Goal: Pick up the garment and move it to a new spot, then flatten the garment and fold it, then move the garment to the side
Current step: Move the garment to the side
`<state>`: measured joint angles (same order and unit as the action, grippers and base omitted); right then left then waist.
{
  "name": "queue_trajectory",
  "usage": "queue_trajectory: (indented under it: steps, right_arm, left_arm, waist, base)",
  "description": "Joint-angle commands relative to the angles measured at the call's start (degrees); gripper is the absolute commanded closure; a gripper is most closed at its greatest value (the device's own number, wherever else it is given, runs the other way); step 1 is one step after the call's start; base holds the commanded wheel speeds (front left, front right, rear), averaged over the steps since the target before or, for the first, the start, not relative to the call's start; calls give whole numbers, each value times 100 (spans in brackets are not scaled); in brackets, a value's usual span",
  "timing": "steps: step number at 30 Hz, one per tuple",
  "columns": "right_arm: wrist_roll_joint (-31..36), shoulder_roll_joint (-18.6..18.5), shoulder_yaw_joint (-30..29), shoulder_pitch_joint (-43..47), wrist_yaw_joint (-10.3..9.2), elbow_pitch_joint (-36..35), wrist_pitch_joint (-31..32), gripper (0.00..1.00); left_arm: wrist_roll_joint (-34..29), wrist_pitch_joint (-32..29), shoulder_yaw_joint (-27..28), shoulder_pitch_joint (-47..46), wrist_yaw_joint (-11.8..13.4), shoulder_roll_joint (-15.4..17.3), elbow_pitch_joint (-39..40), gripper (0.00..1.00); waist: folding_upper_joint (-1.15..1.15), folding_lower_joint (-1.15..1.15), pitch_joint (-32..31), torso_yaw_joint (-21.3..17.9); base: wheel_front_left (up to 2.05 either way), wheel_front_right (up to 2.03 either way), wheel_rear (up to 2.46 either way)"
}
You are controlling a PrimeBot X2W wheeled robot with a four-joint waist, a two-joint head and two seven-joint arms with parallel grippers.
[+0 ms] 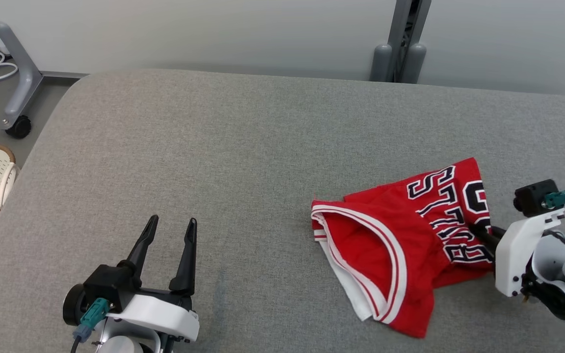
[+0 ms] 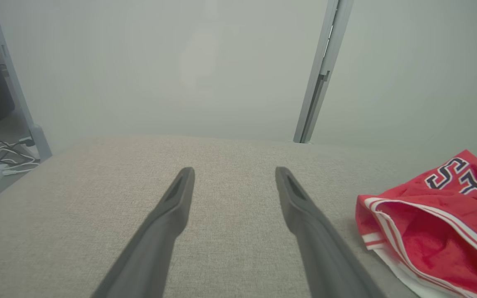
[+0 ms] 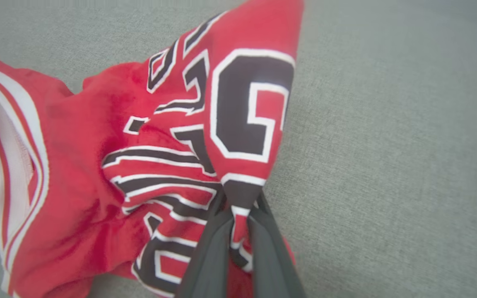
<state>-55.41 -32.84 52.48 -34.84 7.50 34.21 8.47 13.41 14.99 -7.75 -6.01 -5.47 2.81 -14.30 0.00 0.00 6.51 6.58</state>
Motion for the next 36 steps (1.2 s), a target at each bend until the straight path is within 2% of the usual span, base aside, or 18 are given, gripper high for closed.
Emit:
queue_trajectory:
  steps: [1,10,21,30,36]
  right_arm:
    - [33,-130,-101,-132,0,131,-55,100]
    - [37,-582,-512,-359,0,793,-181,100]
    - [296,-1026,-1064,-709,0,2128,-467,100]
    - [714,-998,-1460,-1088,0,3575,-997,100]
    - [1190,-1110,-1681,-1326,-1,3980,-1194,100]
  left_arm:
    - [22,24,20,25,36,23,24,0]
    - [74,24,22,12,52,22,67,0]
    - [21,24,45,-111,13,23,62,0]
    - [-35,24,127,-132,-29,23,51,0]
    - [-72,24,146,-183,-58,23,57,0]
  waist:
    - [0,0,1,-20]
    - [0,0,76,-62]
    - [0,0,266,-55]
    - [0,0,411,-103]
    - [0,0,552,-164]
  base:
    - [0,0,0]
    - [0,0,0]
    - [0,0,0]
    - [0,0,0]
    - [0,0,0]
